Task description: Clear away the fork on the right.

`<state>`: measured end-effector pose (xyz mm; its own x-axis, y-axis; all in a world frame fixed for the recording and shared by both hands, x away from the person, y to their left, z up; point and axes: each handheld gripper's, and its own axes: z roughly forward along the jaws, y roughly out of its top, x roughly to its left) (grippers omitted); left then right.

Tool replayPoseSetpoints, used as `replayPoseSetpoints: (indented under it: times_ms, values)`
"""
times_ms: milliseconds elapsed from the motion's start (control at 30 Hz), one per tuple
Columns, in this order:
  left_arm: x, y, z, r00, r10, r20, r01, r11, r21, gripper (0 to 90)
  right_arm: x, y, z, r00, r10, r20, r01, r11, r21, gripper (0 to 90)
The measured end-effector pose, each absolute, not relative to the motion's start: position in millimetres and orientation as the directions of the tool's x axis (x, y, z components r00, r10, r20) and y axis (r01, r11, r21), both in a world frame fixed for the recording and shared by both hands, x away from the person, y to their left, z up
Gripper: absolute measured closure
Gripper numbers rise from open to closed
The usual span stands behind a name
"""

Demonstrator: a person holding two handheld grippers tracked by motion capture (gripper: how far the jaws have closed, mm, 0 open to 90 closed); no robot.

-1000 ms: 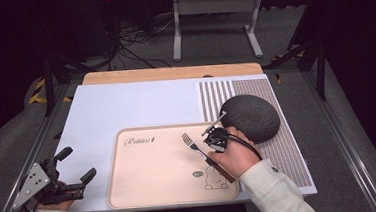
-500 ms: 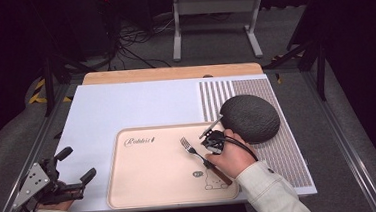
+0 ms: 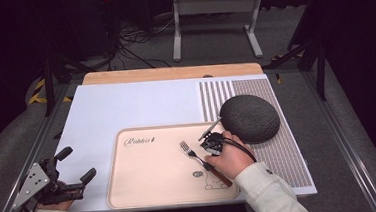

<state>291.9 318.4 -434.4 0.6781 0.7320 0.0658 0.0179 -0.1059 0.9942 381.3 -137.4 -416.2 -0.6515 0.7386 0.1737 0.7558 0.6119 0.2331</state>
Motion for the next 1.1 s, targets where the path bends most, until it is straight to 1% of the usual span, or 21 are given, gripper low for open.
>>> replayPoseSetpoints:
  times_ms: [133, 200, 233, 300, 367, 400, 467, 500, 600, 633, 667, 767, 800, 833, 867, 933, 967, 1000, 1067, 1100]
  values:
    - [292, 319, -434, 0.679, 0.732, 0.066, 0.018, -0.106, 0.994, 0.3, 381, -137, -417, -0.654, 0.736, 0.174, 0.754, 0.615, 0.231, 77.3]
    - [292, 319, -434, 0.678, 0.732, 0.066, 0.018, -0.106, 0.994, 0.4, 381, -137, -418, -0.656, 0.729, 0.193, 0.752, 0.615, 0.235, 74.6]
    - [292, 319, -434, 0.678, 0.732, 0.066, 0.018, -0.106, 0.994, 0.4, 381, -137, -418, -0.661, 0.726, 0.192, 0.748, 0.618, 0.242, 70.6]
    - [292, 318, -434, 0.679, 0.731, 0.066, 0.018, -0.107, 0.994, 0.4, 381, -136, -418, -0.666, 0.721, 0.192, 0.743, 0.619, 0.256, 66.2]
    - [292, 319, -434, 0.679, 0.731, 0.067, 0.017, -0.107, 0.994, 0.3, 381, -136, -418, -0.685, 0.712, 0.155, 0.721, 0.633, 0.281, 58.9]
    - [292, 319, -434, 0.679, 0.731, 0.067, 0.017, -0.107, 0.994, 0.4, 380, -135, -416, -0.684, 0.712, 0.157, 0.722, 0.632, 0.281, 57.9]
    - [292, 319, -434, 0.678, 0.732, 0.066, 0.017, -0.106, 0.994, 0.3, 380, -134, -414, -0.699, 0.701, 0.141, 0.705, 0.643, 0.301, 51.2]
    - [292, 319, -434, 0.678, 0.732, 0.066, 0.017, -0.106, 0.994, 0.3, 379, -134, -413, -0.710, 0.693, 0.122, 0.690, 0.650, 0.318, 48.5]
    - [292, 318, -434, 0.679, 0.731, 0.067, 0.018, -0.108, 0.994, 0.3, 379, -133, -408, -0.727, 0.676, 0.117, 0.666, 0.656, 0.355, 41.6]
    - [292, 318, -434, 0.679, 0.731, 0.068, 0.017, -0.109, 0.994, 0.3, 380, -132, -406, -0.744, 0.658, 0.112, 0.645, 0.664, 0.379, 38.2]
    - [292, 318, -434, 0.680, 0.730, 0.068, 0.016, -0.108, 0.994, 0.3, 381, -131, -405, -0.758, 0.644, 0.103, 0.623, 0.669, 0.407, 37.3]
    - [292, 318, -434, 0.680, 0.730, 0.068, 0.016, -0.108, 0.994, 0.4, 381, -127, -401, -0.786, 0.611, 0.089, 0.581, 0.684, 0.441, 43.0]
    - [292, 318, -434, 0.680, 0.730, 0.068, 0.017, -0.108, 0.994, 0.4, 382, -125, -400, -0.797, 0.598, 0.086, 0.567, 0.691, 0.448, 48.0]
    - [292, 318, -434, 0.680, 0.730, 0.068, 0.017, -0.108, 0.994, 0.4, 382, -125, -400, -0.797, 0.598, 0.086, 0.567, 0.691, 0.448, 48.0]
    - [292, 318, -434, 0.680, 0.730, 0.069, 0.017, -0.110, 0.994, 0.4, 384, -122, -398, -0.814, 0.575, 0.083, 0.544, 0.705, 0.455, 60.7]
    - [292, 319, -434, 0.680, 0.730, 0.069, 0.017, -0.109, 0.994, 0.4, 386, -120, -396, -0.831, 0.550, 0.081, 0.520, 0.717, 0.464, 69.7]
    - [292, 319, -434, 0.680, 0.730, 0.068, 0.017, -0.108, 0.994, 0.4, 387, -119, -396, -0.841, 0.535, 0.079, 0.503, 0.720, 0.479, 75.7]
    - [292, 319, -434, 0.680, 0.730, 0.068, 0.017, -0.108, 0.994, 0.4, 387, -119, -396, -0.841, 0.535, 0.079, 0.503, 0.720, 0.479, 75.7]
    - [292, 319, -434, 0.680, 0.730, 0.069, 0.017, -0.110, 0.994, 0.4, 391, -116, -395, -0.862, 0.502, 0.068, 0.466, 0.733, 0.496, 84.4]
    - [292, 319, -434, 0.681, 0.729, 0.069, 0.017, -0.110, 0.994, 0.4, 392, -115, -395, -0.868, 0.493, 0.065, 0.455, 0.737, 0.500, 86.5]
